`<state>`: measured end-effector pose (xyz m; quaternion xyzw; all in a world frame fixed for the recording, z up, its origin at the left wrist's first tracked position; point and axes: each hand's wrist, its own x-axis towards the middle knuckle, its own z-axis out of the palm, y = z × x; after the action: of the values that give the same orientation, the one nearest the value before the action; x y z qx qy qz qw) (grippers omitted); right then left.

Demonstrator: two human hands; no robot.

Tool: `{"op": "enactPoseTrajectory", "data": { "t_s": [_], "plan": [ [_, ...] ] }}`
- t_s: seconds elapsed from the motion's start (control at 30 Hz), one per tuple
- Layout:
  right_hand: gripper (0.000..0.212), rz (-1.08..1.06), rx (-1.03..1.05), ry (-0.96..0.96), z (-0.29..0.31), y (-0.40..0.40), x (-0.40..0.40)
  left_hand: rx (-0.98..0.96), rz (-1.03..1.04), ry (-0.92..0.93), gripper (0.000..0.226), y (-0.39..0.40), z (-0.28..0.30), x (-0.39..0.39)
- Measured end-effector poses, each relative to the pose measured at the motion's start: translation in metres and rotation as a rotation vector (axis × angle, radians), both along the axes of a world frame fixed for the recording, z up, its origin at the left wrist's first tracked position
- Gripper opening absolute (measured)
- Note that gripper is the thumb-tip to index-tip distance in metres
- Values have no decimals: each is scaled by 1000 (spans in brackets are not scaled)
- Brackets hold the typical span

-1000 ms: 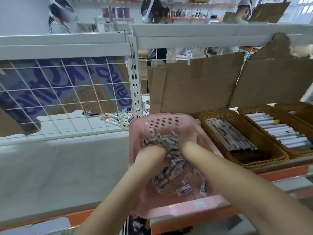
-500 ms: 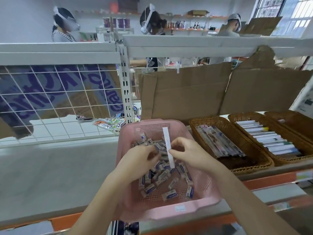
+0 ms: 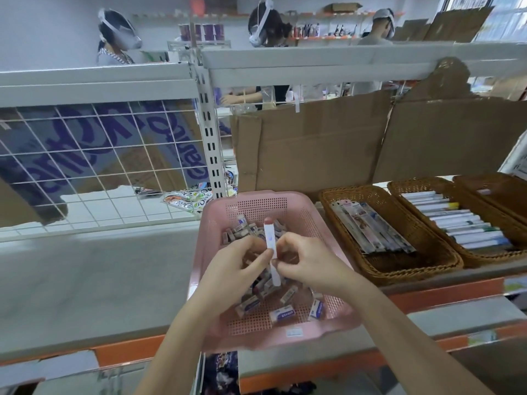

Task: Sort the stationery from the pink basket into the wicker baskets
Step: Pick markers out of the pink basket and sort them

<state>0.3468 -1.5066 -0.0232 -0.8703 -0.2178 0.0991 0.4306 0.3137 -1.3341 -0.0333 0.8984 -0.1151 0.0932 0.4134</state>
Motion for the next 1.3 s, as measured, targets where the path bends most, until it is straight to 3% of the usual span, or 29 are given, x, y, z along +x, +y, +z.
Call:
{"op": "enactPoseTrajectory", "data": {
  "t_s": [0.3, 0.57, 0.67, 0.8, 0.9, 1.1, 1.2, 1.3],
  "plan": [
    [8, -43, -282, -120, 25, -28, 8, 124, 64, 44, 2, 11, -6, 2],
    [5, 161, -395, -242, 61, 0, 6, 281, 50, -10, 14, -3, -11, 11],
    [8, 222, -366, -298, 69, 16, 4, 163, -2, 30, 9, -9, -11, 11],
    [15, 216, -295, -331, 77, 21, 2, -100, 9, 82, 26, -6, -9, 9],
    [15, 173, -156, -316, 81, 17, -1, -139, -10, 59, 37, -4, -6, 8],
    [11, 200, -112, -324, 72, 27, -2, -297, 69, 23, 25, -9, -4, 8],
    [12, 188, -19, -236, 65, 17, 8, -342, 82, 45, 37, -6, -5, 6],
    [6, 179, -168, -198, 43, 3, 22, -348, 140, 75, 43, 1, -7, 5]
  ]
}}
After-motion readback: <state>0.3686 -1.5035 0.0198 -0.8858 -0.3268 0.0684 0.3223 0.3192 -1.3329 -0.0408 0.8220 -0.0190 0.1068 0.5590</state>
